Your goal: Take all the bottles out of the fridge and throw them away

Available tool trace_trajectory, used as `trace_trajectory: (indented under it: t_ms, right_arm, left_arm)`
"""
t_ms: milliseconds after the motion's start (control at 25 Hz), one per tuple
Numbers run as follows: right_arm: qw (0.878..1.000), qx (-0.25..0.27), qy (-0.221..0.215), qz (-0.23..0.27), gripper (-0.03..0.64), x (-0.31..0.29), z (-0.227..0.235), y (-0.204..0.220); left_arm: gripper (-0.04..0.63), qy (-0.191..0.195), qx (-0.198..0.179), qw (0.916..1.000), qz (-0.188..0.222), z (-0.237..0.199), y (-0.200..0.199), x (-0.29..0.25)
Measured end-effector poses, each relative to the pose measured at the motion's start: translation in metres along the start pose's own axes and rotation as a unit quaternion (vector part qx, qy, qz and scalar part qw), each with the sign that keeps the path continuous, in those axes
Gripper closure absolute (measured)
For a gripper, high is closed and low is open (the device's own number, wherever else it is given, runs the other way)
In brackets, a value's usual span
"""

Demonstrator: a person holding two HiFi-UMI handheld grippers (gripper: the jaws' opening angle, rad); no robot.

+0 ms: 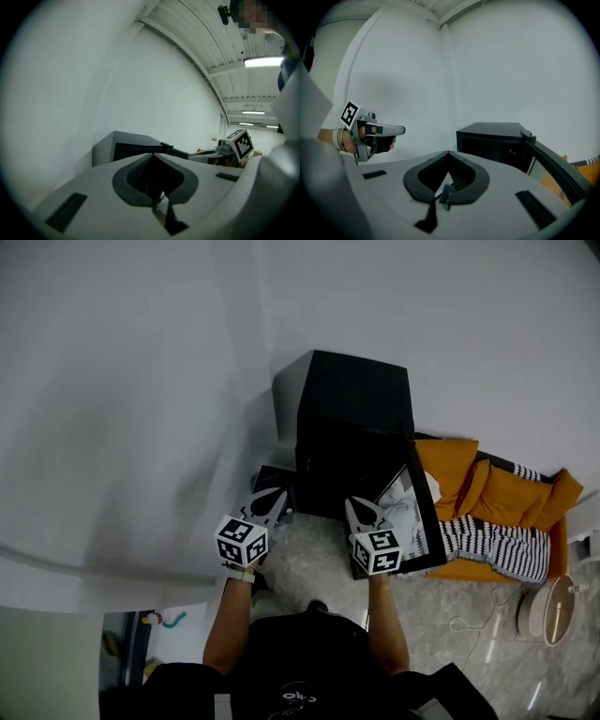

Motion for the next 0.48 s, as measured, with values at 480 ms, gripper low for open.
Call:
trace_trajectory:
  t_ms: [480]
  right_arm:
    - [1.0,0.007,-0.013,-0.006,0.609,0.07,0.024,0.012]
  left_arm:
    - [0.592,-0.035,-0.011,0.9993,0.004,0.06,-0.011,0.017]
Point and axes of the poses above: the fingertips, and each gripper's own axes: x backward along the fingers, z to its right, y out of its underside, the point moved 6 cm from there along x, backward along the fingers, and after that the axes turned 13 degrees about -x, right-handed, at the moved point
